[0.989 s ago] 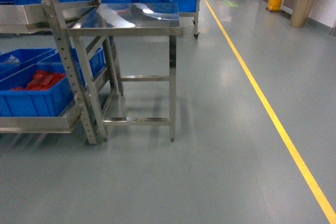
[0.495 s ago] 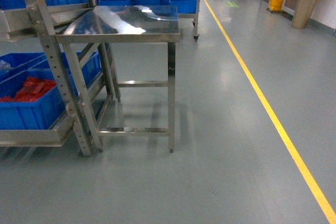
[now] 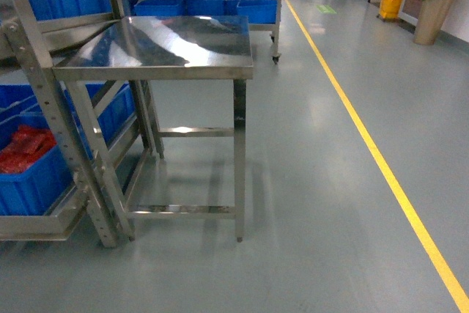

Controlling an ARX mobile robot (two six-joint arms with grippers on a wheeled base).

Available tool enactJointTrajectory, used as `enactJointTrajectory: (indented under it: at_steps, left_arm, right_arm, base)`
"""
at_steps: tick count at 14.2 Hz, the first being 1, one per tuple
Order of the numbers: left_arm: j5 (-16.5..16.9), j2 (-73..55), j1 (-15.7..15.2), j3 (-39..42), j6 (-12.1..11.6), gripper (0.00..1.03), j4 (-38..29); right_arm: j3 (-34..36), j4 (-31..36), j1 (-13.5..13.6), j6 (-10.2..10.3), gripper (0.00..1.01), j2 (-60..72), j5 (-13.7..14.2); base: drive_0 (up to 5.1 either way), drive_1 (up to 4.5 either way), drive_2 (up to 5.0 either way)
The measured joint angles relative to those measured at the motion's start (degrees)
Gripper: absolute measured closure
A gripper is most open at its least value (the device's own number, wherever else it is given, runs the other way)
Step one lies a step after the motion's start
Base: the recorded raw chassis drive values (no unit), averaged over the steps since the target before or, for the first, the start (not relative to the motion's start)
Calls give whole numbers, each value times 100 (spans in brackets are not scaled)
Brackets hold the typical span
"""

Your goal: Pick blue part to blue bin on bottom shelf

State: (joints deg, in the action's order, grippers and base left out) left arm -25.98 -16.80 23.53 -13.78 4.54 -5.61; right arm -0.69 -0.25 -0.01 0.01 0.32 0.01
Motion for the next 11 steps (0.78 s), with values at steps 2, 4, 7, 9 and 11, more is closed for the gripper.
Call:
enactJointTrajectory:
  at_steps: [2,4,7,9,11]
  left_arm:
    - [4,-9,0,0,-2,59,11]
    - [2,-11,0,0,0,59,0]
    - [2,-2,0,0,0,59,0]
    - [4,-39,0,0,-2,59,15]
    - [0,-15,0,0,-2,59,7]
  right_arm:
    - [0,-15,0,0,3,0,0]
    - [0,-7,0,0,3,0,0]
    - [0,15,0,0,3,0,0]
    - [0,24,0,0,3,0,0]
    - [0,-17,0,0,3,0,2]
  base:
    - [-5,418,-427]
    - [0,423,-422]
    - [-4,278,-286]
    - [0,0,0]
    - [0,0,0]
